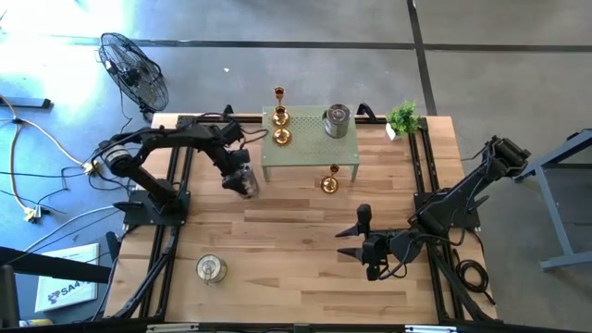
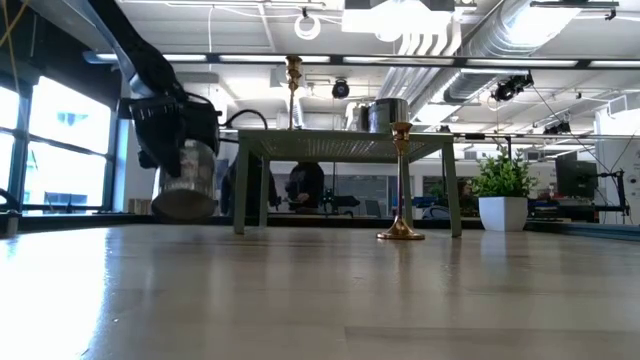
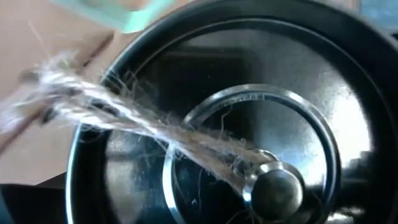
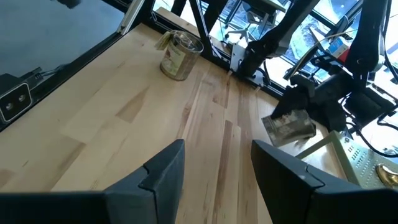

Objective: Pick & Place candle stick holders
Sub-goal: Put the top silver scented candle on the shelf aligned with the other silver scented candle

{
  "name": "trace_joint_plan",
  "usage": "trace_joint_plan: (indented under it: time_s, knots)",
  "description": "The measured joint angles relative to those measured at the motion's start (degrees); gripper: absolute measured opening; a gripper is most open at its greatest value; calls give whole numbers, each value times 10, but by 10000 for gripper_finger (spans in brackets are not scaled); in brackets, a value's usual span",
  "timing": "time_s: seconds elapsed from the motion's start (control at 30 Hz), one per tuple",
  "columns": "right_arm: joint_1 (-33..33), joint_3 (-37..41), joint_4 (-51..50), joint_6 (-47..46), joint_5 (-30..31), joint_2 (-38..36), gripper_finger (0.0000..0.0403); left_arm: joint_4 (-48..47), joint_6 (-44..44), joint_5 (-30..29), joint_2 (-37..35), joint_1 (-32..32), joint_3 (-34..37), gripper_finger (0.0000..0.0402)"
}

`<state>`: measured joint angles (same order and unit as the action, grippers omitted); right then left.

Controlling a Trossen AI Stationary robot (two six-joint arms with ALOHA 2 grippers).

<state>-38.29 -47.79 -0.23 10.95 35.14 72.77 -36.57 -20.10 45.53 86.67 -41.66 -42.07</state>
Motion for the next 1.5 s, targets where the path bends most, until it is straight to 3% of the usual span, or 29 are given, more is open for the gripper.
trace_joint_plan:
  time_s: [0.13,0.63,0.97,1.27,1.5]
  knots:
    - [0,0,0,5,0,0,181,6,-11,38,0,34,0,358]
    - [0,0,5,6,2,0,181,22,25,47,-2,124,-1,358]
    - [1,0,12,-5,-49,0,181,69,65,43,-3,202,-2,358]
    - [1,0,30,-5,44,0,181,115,109,24,-3,285,-21,358]
    - [1,0,72,33,28,0,181,113,111,5,-3,329,-73,358]
